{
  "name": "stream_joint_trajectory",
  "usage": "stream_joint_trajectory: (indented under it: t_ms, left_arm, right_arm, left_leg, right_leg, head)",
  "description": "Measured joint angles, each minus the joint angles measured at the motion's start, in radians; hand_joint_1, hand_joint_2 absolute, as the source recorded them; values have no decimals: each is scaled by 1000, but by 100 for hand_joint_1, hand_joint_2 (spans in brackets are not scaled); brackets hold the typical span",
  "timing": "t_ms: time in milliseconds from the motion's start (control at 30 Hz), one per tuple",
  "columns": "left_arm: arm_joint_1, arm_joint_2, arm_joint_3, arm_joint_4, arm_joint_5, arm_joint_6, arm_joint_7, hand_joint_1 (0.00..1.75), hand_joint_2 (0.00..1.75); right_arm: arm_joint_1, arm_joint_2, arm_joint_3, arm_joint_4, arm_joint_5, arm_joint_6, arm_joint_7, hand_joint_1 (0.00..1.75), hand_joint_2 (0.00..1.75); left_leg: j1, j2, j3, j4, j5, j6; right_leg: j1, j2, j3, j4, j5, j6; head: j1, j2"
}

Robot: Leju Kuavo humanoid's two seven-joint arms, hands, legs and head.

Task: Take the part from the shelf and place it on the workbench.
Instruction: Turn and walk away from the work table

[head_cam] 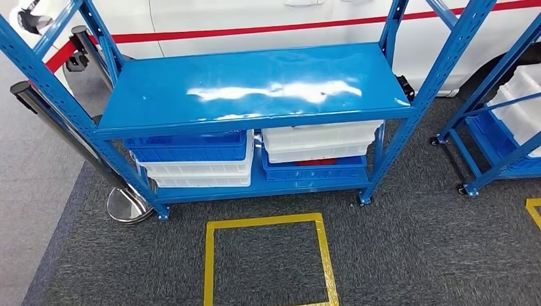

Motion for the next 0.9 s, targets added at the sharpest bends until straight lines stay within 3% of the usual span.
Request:
stream_joint_trajectory:
  t_ms: [67,100,167,200,267,367,433,533,567,600,633,700,767,900]
  left_arm:
    - [1,-1,0,0,0,0,0,0,0]
    - [2,-1,0,0,0,0,0,0,0]
    - [3,-1,0,0,0,0,0,0,0]
    - [3,-1,0,0,0,0,0,0,0]
    - [2,-1,1,0,0,-1,0,0,0]
    - [4,-1,1,0,0,-2,0,0,0]
    - [5,-2,2,0,0,-3,0,0,0]
    - [1,-2,2,0,-2,-3,0,0,0]
    - [1,-2,2,0,-2,-4,0,0,0]
    - [2,-2,2,0,-3,-4,0,0,0]
    - [3,-2,3,0,-3,-4,0,0,0]
    - [6,-4,4,0,-3,-4,0,0,0]
    - [5,-6,5,0,-3,-4,1,0,0]
    - [1,-6,8,0,-3,-2,4,0,0]
  right_arm:
    - [0,0,-1,0,0,0,0,0,0]
    - [1,0,-1,0,0,0,0,0,0]
    - [1,0,-1,0,0,0,0,0,0]
    - [1,0,-1,0,0,0,0,0,0]
    - [1,0,-2,0,0,1,0,0,0]
    - [0,0,-2,0,0,1,0,0,0]
    - [-2,0,-2,0,0,1,0,0,0]
    - [-4,0,-2,0,0,1,0,0,0]
    - [-3,0,-2,0,0,1,0,0,0]
    - [-2,0,-2,0,0,1,0,0,0]
    - [0,-1,-2,0,0,1,0,0,0]
    - [4,-2,-2,-1,0,1,0,0,0]
    - [5,-4,-3,-1,0,2,0,0,0]
    - [3,-4,-4,-1,1,3,0,0,0]
  left_leg:
    - [8,5,-61,68,-21,-8]
    - [10,6,-68,54,-2,-10]
    - [11,11,-37,-63,87,-7]
    - [8,15,-17,-125,118,-3]
    - [1,21,3,-191,135,10]
    - [-1,17,28,-210,134,33]
    - [1,13,52,-222,132,46]
    - [-4,11,67,-226,120,60]
    - [-6,10,73,-226,114,62]
    - [-8,7,82,-226,106,63]
    - [-9,5,93,-226,98,62]
    - [-11,1,116,-225,79,57]
    - [-13,-2,131,-222,59,47]
    - [-15,-1,144,-187,54,24]
  right_leg:
    - [-1,0,13,0,-13,1]
    - [-1,0,22,0,-20,3]
    - [-2,-1,44,-1,-35,8]
    - [-2,-2,53,-1,-42,13]
    - [-2,-4,65,-5,-52,25]
    - [-1,-6,82,7,-49,47]
    - [-1,-5,57,70,-59,51]
    - [0,0,-63,237,-127,53]
    - [1,1,-99,271,-148,54]
    - [1,1,-118,274,-151,53]
    - [2,1,-120,245,-131,52]
    - [7,2,-95,123,-34,43]
    - [13,3,-73,34,29,32]
    - [9,4,-39,5,32,11]
  head:
    - [0,0]
    - [0,0]
    - [0,0]
    - [0,0]
    - [0,0]
    - [2,0]
    - [3,0]
    - [4,0]
    - [4,0]
    - [4,0]
    - [4,0]
    - [4,0]
    - [5,0]
    - [3,0]
